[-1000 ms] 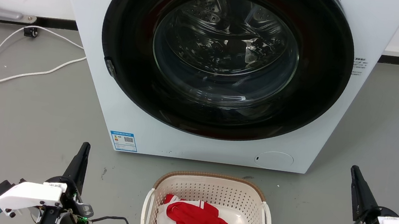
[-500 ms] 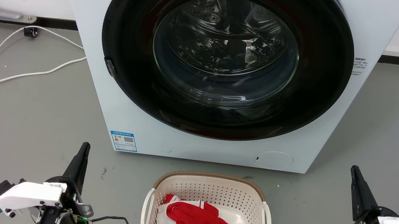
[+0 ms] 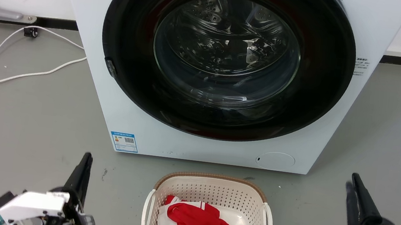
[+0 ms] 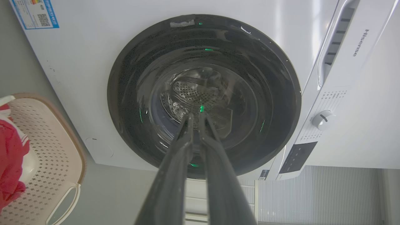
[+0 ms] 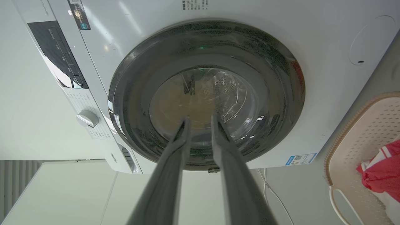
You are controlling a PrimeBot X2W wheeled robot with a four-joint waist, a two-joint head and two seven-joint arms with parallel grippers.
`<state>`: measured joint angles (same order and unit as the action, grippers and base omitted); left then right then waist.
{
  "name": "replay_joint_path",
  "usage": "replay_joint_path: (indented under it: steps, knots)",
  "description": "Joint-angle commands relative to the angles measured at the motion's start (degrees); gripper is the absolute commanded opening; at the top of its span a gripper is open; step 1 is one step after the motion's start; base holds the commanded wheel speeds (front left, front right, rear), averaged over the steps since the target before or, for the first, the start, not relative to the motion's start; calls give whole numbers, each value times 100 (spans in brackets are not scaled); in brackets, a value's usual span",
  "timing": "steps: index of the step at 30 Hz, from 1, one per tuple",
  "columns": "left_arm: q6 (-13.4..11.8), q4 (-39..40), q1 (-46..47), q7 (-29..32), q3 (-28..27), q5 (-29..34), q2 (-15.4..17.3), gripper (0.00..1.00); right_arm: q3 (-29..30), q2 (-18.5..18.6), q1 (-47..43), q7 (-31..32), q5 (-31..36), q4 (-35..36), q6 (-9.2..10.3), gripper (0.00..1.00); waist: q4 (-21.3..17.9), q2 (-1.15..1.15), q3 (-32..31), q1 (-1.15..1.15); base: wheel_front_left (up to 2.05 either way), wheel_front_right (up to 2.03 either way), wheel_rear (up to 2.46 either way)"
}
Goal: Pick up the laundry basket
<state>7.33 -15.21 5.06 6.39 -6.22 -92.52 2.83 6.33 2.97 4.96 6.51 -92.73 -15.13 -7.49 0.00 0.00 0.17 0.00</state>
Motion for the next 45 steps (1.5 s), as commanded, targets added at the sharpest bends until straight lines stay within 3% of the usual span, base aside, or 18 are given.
replay_joint_path:
  steps: [1,15,28,34,45]
  knots:
    - [-1,-39,-47,-11,9,8,-9,100,-9,-5,-48,-10,7,-41,1,100,0,0,0,0,0,0,0]
    - [3,239,-196,-435,95,484,-4,100,-170,-5,-106,-436,575,23,0,100,-3,0,10,0,0,0,0]
    - [-62,452,-234,-747,-323,1429,-1,100,11,-4,-90,-752,1837,192,-1,100,-2,0,28,0,0,0,0]
    - [-190,674,-240,-878,-452,1955,1,100,128,-3,-15,-883,2648,352,-1,100,4,0,36,0,0,0,0]
    - [-490,1560,-328,-1095,-202,3511,4,100,21,-3,8,-1102,4918,1401,-2,100,8,0,60,0,0,0,0]
